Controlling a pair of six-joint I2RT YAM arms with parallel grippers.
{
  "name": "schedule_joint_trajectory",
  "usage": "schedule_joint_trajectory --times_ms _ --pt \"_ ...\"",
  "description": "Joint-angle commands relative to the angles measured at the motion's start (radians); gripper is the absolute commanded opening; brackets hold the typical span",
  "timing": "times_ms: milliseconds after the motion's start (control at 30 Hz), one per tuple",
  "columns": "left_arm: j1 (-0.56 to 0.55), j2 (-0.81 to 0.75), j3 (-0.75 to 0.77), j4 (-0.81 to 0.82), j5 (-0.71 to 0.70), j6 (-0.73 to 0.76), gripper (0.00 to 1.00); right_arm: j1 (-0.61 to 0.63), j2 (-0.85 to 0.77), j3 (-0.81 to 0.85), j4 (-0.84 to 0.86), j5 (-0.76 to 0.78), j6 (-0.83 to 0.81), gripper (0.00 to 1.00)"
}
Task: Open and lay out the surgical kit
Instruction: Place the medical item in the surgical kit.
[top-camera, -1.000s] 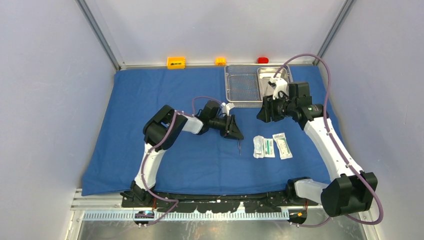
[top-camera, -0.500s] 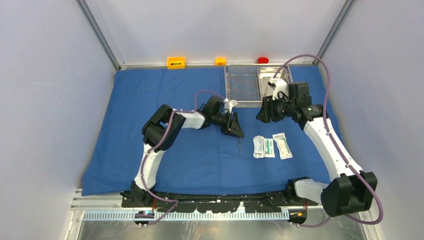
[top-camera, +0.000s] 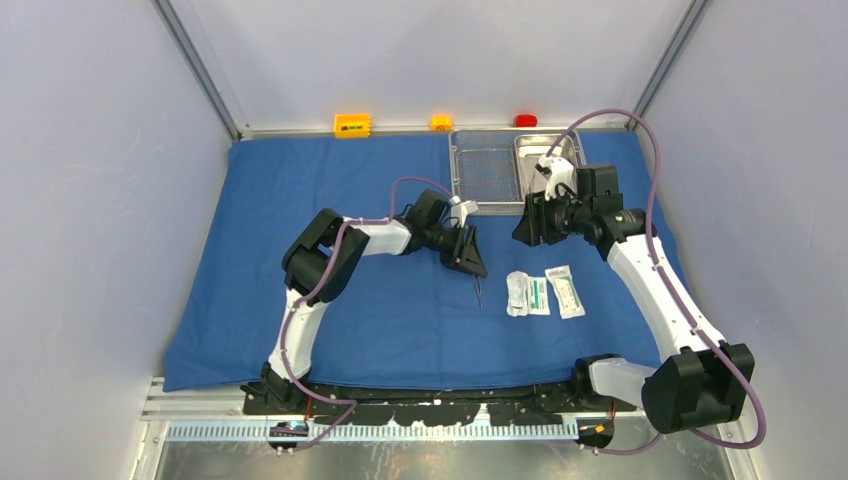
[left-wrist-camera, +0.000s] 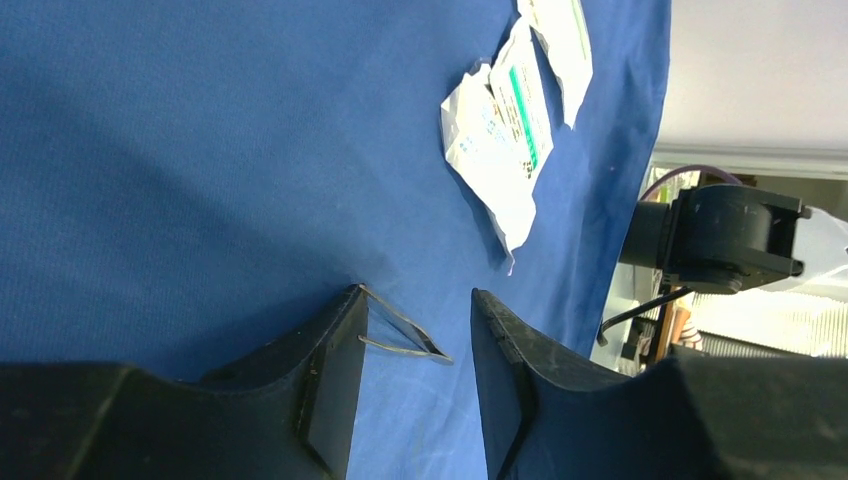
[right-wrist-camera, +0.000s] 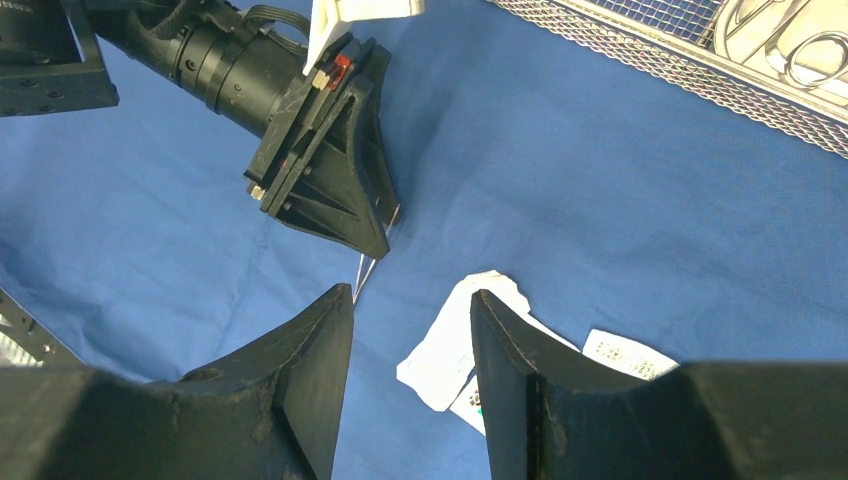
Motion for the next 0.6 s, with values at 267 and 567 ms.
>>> schedule_joint_trajectory --times_ms 267,567 --pt "-0.042 -0.07 0.064 -0.154 -0.061 0.148 0.45 -0.005 -0.003 -0.002 0.038 -0.021 0.006 0.52" --pt "-0.049 -0.042 0.119 -0.232 -0.088 0.205 0.45 -0.004 -0.012 -0.007 0.039 -0.023 0.006 0.51"
